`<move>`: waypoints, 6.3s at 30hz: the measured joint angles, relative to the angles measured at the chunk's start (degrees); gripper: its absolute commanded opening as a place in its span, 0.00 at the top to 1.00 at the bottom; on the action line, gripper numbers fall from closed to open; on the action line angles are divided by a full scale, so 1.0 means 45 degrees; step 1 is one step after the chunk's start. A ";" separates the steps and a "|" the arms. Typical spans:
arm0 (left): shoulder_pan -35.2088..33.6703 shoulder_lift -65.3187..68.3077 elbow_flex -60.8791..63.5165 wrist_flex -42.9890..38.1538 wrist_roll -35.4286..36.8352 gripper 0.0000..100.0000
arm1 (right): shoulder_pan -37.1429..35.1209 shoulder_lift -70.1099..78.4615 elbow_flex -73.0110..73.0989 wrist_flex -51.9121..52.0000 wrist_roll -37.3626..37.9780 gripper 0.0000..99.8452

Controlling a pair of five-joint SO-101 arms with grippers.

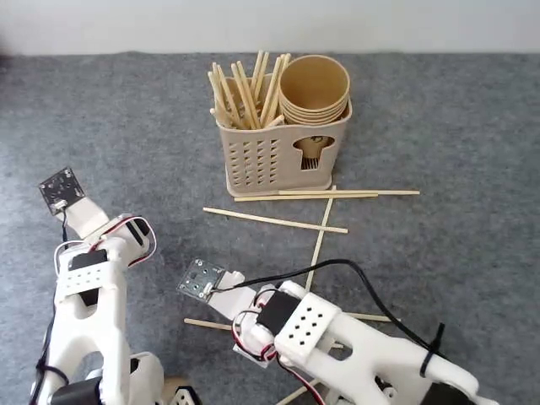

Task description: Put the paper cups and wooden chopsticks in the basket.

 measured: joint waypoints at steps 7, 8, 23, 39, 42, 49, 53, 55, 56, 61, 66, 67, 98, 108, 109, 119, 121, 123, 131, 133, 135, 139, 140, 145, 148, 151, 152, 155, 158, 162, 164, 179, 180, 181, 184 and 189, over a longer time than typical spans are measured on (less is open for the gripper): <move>0.0000 0.0000 0.0000 0.0000 0.0000 0.81 | -0.0039 0.0645 0.0801 -0.1524 -0.0313 0.62; 0.0000 0.0000 0.0000 0.0000 0.0000 0.81 | -0.0039 0.0918 0.0801 -0.1661 -0.0313 0.62; -0.0020 0.0000 0.0156 0.0000 0.0000 0.81 | -0.0039 0.2520 -0.0176 -0.1485 -0.0313 0.96; -0.0020 0.0000 0.0156 0.0000 0.0000 0.81 | 0.1309 0.2520 -0.0215 -0.1426 0.0332 0.99; -0.0020 0.0000 0.0156 0.0000 0.0000 0.81 | 0.1582 0.2520 -0.0215 -0.1426 0.0723 0.99; -0.0020 0.0000 0.0156 0.0000 0.0000 0.81 | 0.2716 0.2422 -0.0508 -0.1211 0.1524 0.99; -0.0020 0.0000 0.0156 0.0000 0.0000 0.81 | 0.2520 0.2188 -0.0625 -0.0860 0.1602 0.99; -0.0020 0.0000 0.0156 0.0000 0.0000 0.81 | 0.2188 0.2149 -0.0625 -0.0821 0.1602 0.99; -0.0020 0.0000 0.0156 0.0000 0.0000 0.81 | 0.2110 0.2149 -0.0625 -0.0801 0.1602 0.99; -0.0020 0.0000 0.0156 0.0000 0.0000 0.81 | 0.1426 0.2149 -0.0625 -0.0742 0.1602 0.98; -0.0020 0.0000 0.0156 0.0000 0.0000 0.81 | 0.1250 0.2149 -0.0625 -0.0742 0.1602 0.96; -0.0020 0.0000 0.0156 0.0000 0.0000 0.81 | 0.1250 0.2149 -0.0625 -0.0742 0.1602 0.94; -0.0879 0.0000 0.0156 0.0000 0.0000 0.81 | 0.0957 0.2149 -0.0606 -0.0703 0.1621 0.90; -0.0879 0.0000 0.0156 0.0000 0.0000 0.81 | 0.0957 0.3497 -0.0742 -0.1309 0.1309 0.90; -0.0879 0.0000 0.0156 0.0000 0.0000 0.81 | 0.0996 0.3810 -0.0899 -0.1407 0.1289 0.90; -0.0879 0.0000 0.0156 0.0000 0.0000 0.81 | 0.1016 0.4982 -0.1778 -0.1485 0.1289 0.99; -0.0879 0.0000 0.0156 0.0000 0.0000 0.81 | 0.1016 0.5001 -0.1797 -0.1485 0.1289 0.99; -0.0879 0.0000 0.0156 0.0000 0.0000 0.81 | 0.1074 0.5021 -0.1797 -0.1485 0.1289 0.99; -0.0879 0.0000 0.0156 0.0000 0.0000 0.81 | 0.2168 0.4200 -0.1817 -0.0762 0.2227 0.99; -0.0879 0.0000 0.0156 0.0000 0.0000 0.81 | 0.2716 0.3399 -0.2090 -0.0156 0.2501 0.99; -0.0879 0.0000 0.0156 0.0000 0.0000 0.81 | 0.3184 0.2501 -0.2676 0.0645 0.2735 0.99; -0.0879 0.0000 0.0156 0.0000 0.0000 0.81 | 0.3634 0.1016 -0.3927 0.1934 0.3126 0.99; -0.0879 0.0000 0.0156 0.0000 0.0000 0.81 | 0.3731 0.0781 -0.4220 0.2208 0.3223 0.99; -0.0879 0.0000 0.0156 0.0000 0.0000 0.81 | 0.4357 0.0332 -0.6095 0.3204 0.3399 0.99; -0.0879 0.0000 0.0156 0.0000 0.0000 0.81 | 0.4532 0.0313 -0.7775 0.3614 0.3380 0.99; -0.0879 0.0000 0.0156 0.0000 0.0000 0.81 | 0.4493 0.0313 -0.9788 0.3712 0.3399 0.99; -0.0879 0.0000 0.0156 0.0000 0.0000 0.81 | 0.4493 0.0313 -1.0471 0.3712 0.3399 0.99; -0.0879 0.0000 0.0156 0.0000 0.0000 0.81 | 0.4493 0.0449 -1.2366 0.3477 0.3399 0.99; -0.0879 0.0000 0.0156 0.0000 0.0000 0.81 | 0.4689 0.1192 -1.4105 0.3048 0.3399 0.99; -0.0879 0.0000 0.0156 0.0000 0.0000 0.81 | 0.5099 0.2618 -1.6371 0.2188 0.3399 0.99; -0.0879 0.0000 0.0156 0.0000 0.0000 0.81 | 0.5353 0.3341 -1.7446 0.1543 0.3399 0.99; -0.0879 0.0000 0.0156 0.0000 0.0000 0.81 | 0.6818 0.6662 -2.0063 -0.5001 0.0879 0.99; -0.0879 0.0000 0.0156 0.0000 0.0000 0.81 | 0.6818 0.6857 -2.0063 -0.5372 0.0801 0.99; -0.0879 0.0000 0.0156 0.0000 0.0000 0.81 | 0.6857 0.7072 -2.0063 -0.5568 0.0723 0.99; -0.0879 0.0000 0.0156 0.0000 0.0000 0.81 | 0.6877 0.7756 -2.0063 -0.5802 0.0606 0.99; -0.0879 0.0000 0.0156 0.0000 0.0000 0.81 | 0.7306 0.8889 -2.0063 -0.5451 0.0156 0.99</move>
